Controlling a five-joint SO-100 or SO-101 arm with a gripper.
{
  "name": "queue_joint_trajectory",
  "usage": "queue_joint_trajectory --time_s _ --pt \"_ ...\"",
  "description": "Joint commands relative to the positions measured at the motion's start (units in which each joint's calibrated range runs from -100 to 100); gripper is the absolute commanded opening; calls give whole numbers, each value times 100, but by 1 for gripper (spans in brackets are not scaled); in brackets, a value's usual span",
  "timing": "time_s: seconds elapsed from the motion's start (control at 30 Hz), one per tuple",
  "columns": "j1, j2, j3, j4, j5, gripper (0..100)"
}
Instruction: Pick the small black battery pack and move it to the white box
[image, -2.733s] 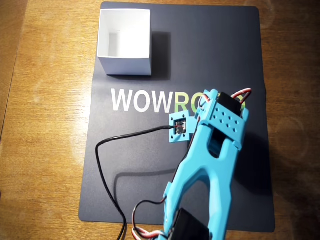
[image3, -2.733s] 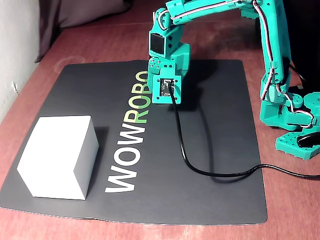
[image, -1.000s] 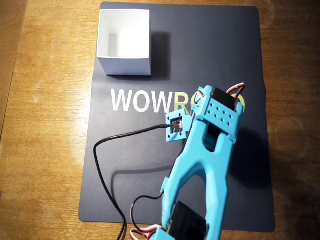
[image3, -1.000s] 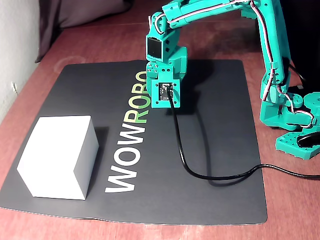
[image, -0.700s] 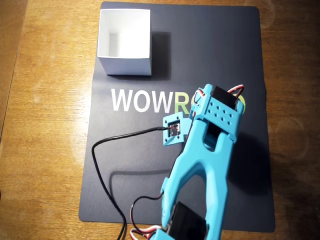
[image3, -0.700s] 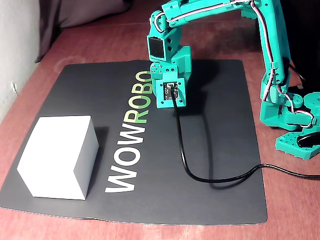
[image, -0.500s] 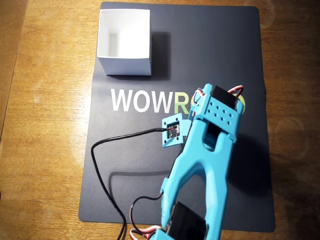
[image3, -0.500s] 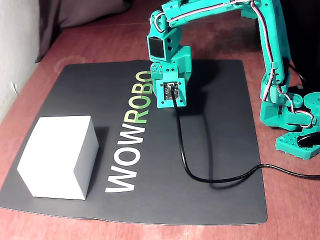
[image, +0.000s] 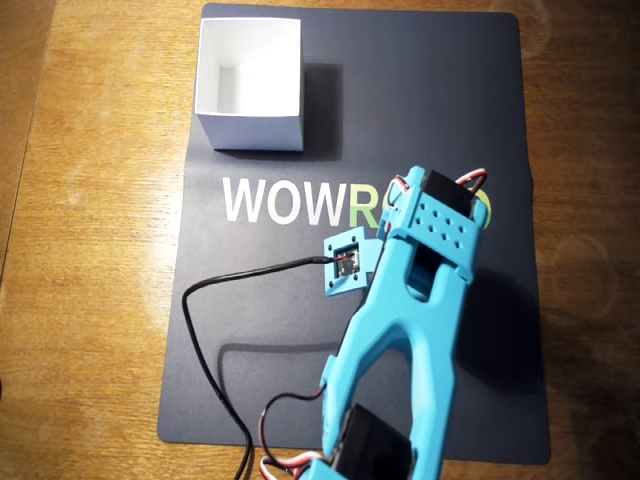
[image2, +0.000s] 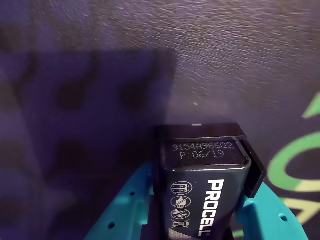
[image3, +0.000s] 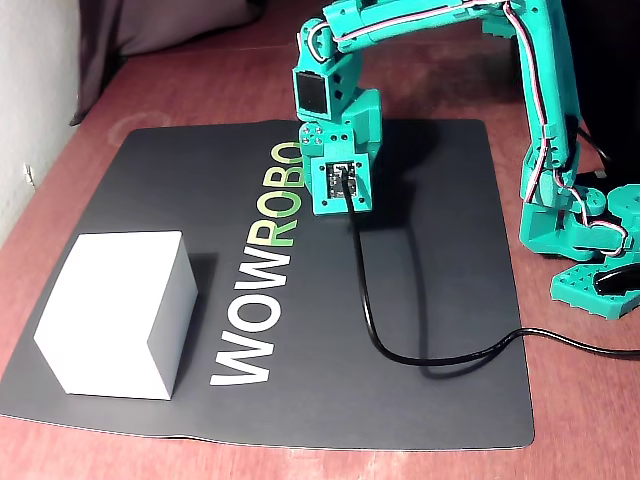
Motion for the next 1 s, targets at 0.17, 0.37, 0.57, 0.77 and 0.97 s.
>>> queue_joint_trajectory --time_s 0.17,0.37,0.57,0.77,0.97 --pt "-63 -415 -180 -262 16 8" --pt "-40 -407 -63 -210 16 8" --pt "31 -152 173 -543 16 8" --pt "113 23 255 -779 16 9" --pt "89 93 264 -779 16 9"
